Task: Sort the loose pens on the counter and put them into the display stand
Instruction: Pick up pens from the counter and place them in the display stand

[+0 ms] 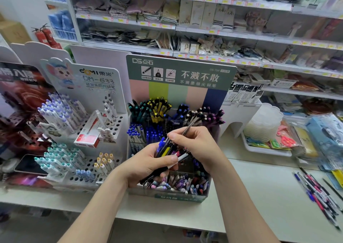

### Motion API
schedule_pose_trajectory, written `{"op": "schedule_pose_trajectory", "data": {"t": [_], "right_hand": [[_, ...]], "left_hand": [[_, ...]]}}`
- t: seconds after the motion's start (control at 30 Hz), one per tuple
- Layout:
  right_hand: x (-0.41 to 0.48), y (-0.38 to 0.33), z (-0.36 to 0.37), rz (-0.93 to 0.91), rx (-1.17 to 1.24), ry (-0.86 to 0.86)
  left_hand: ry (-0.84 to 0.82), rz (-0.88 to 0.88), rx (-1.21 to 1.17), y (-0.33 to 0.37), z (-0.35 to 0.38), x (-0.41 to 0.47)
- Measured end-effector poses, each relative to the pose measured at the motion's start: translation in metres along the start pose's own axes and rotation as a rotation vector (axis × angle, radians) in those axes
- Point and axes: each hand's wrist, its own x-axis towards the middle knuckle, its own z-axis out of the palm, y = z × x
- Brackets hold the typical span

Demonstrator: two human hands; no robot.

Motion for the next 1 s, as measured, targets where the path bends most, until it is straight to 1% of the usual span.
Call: {"op": "schedule_pose_trajectory", "data": {"t": [0.07, 0.13, 0.23, 0.3, 0.37, 0.43, 0.47, 0.5, 0.53, 0.57, 0.6, 0.63, 0.67, 0.7, 0.77, 0.8, 0.83, 0.87, 0.93, 0.97, 1.0], "right_hand": [[0.000, 0.002, 0.002, 0.020, 0.072, 0.032], [0.001, 0.004, 0.002, 0.022, 0.120, 0.107], [0.001, 0.008, 0.003, -0.008, 0.111, 0.153], [0.001, 0.011, 0.005, -0.028, 0.196, 0.217], [0.004, 0.013, 0.005, -0.053, 0.326, 0.393], [0.007, 0.016, 0.001, -0.125, 0.388, 0.646], [0.007, 0.019, -0.001, -0.180, 0.350, 0.783], [0.007, 0.024, -0.002, -0.244, 0.254, 0.907], [0.007, 0.028, -0.002, -0.312, 0.120, 0.985], [0.006, 0.031, 0.000, -0.389, -0.022, 1.009], [0.005, 0.034, 0.004, -0.461, -0.156, 0.979], [0.007, 0.039, 0.007, -0.519, -0.278, 0.911], [0.009, 0.044, 0.009, -0.549, -0.379, 0.808], [0.013, 0.050, 0.011, -0.546, -0.462, 0.680], [0.022, 0.057, 0.013, -0.478, -0.603, 0.397], [0.026, 0.057, 0.013, -0.439, -0.652, 0.280], [0.030, 0.057, 0.012, -0.414, -0.679, 0.217], [0.034, 0.055, 0.011, -0.412, -0.687, 0.212], [0.044, 0.051, 0.005, -0.436, -0.705, 0.328], [0.047, 0.049, 0.001, -0.425, -0.706, 0.351], [0.049, 0.047, -0.002, -0.397, -0.700, 0.310]], "left_hand": [[0.010, -0.012, 0.004, -0.002, -0.002, -0.001], [0.017, -0.020, 0.013, -0.005, -0.005, -0.001], [0.021, -0.012, 0.001, -0.008, -0.008, -0.002], [0.000, -0.007, 0.000, -0.010, -0.010, -0.004], [-0.012, -0.011, 0.008, -0.015, -0.011, -0.006], [0.010, -0.025, -0.018, -0.021, -0.014, -0.007], [0.029, -0.030, -0.039, -0.024, -0.017, -0.007], [0.056, -0.028, -0.055, -0.027, -0.019, -0.006], [0.099, -0.023, -0.066, -0.031, -0.022, -0.005], [0.156, -0.013, -0.074, -0.034, -0.024, -0.003], [0.225, 0.000, -0.076, -0.037, -0.026, -0.001], [0.299, 0.014, -0.078, -0.041, -0.028, 0.002], [0.370, 0.024, -0.081, -0.044, -0.029, 0.004], [0.431, 0.031, -0.089, -0.047, -0.029, 0.007], [0.501, 0.047, -0.131, -0.050, -0.028, 0.011], [0.516, 0.059, -0.150, -0.050, -0.027, 0.013], [0.527, 0.071, -0.167, -0.051, -0.027, 0.015], [0.538, 0.079, -0.190, -0.051, -0.026, 0.016], [0.552, 0.096, -0.224, -0.054, -0.026, 0.018], [0.557, 0.096, -0.207, -0.055, -0.026, 0.020], [0.564, 0.092, -0.177, -0.057, -0.025, 0.021]]}}
